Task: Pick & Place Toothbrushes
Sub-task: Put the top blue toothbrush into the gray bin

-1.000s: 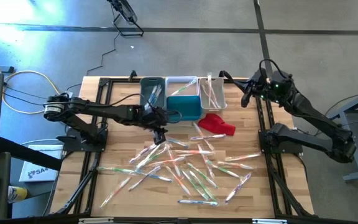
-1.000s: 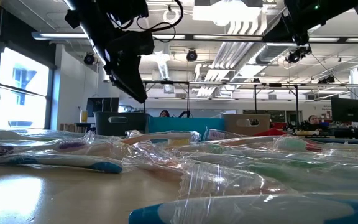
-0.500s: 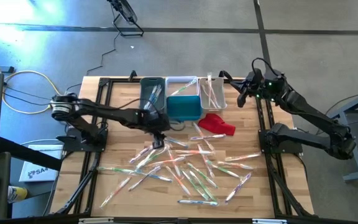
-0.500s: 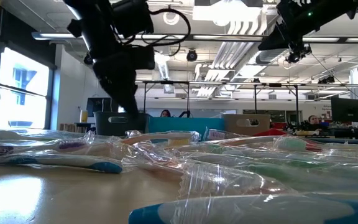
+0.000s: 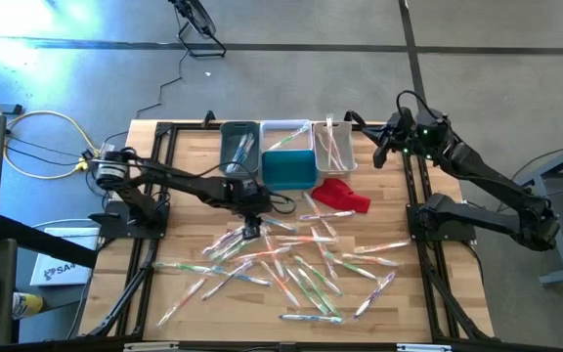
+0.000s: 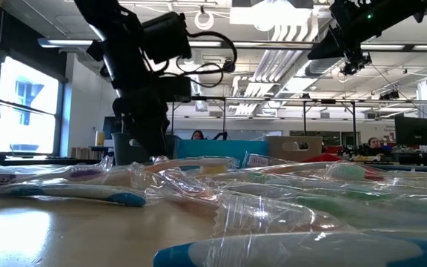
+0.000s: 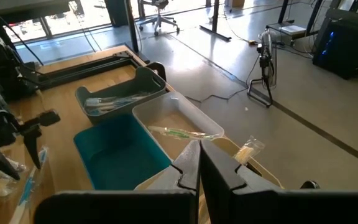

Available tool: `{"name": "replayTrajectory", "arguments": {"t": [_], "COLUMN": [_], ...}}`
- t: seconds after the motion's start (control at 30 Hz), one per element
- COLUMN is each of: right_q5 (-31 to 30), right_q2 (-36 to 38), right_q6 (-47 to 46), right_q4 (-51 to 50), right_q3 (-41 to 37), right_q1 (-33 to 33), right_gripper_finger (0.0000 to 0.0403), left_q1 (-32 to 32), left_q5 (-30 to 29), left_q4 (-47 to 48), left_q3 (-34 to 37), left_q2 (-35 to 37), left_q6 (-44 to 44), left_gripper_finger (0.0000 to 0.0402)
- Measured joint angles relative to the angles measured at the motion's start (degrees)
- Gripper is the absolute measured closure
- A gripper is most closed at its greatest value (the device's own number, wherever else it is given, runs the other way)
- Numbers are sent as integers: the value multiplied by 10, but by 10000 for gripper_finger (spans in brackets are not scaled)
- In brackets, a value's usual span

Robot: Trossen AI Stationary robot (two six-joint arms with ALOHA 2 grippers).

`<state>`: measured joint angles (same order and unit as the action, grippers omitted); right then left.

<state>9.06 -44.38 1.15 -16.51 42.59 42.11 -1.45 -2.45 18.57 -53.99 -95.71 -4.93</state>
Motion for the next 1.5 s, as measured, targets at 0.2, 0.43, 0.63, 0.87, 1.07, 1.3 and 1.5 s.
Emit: {"name": "replayTrajectory", "arguments": {"t": [0.2,0.43,0.63,0.87,1.07,1.3,1.5], "right_q5": [-2,-2,-2,-2,-2,-2,-2], "right_q2": [0,0,0,0,0,0,0], "right_q6": [0,0,0,0,0,0,0], "right_q4": [0,0,0,0,0,0,0], "right_q3": [0,0,0,0,0,0,0], "right_q1": [0,0,0,0,0,0,0], "right_gripper_finger": [398,398,398,398,398,398,398], "left_q1": [0,0,0,0,0,0,0], "left_q5": [0,0,5,6,6,6,6], "left_q4": [-4,-14,-16,-16,-16,-16,-16], "left_q3": [1,1,1,1,1,1,1], "left_q2": [-18,-31,-30,-30,-30,-30,-30], "left_q6": [0,-1,-1,-1,-1,-1,-1], "left_gripper_finger": [242,242,242,255,313,367,381]}}
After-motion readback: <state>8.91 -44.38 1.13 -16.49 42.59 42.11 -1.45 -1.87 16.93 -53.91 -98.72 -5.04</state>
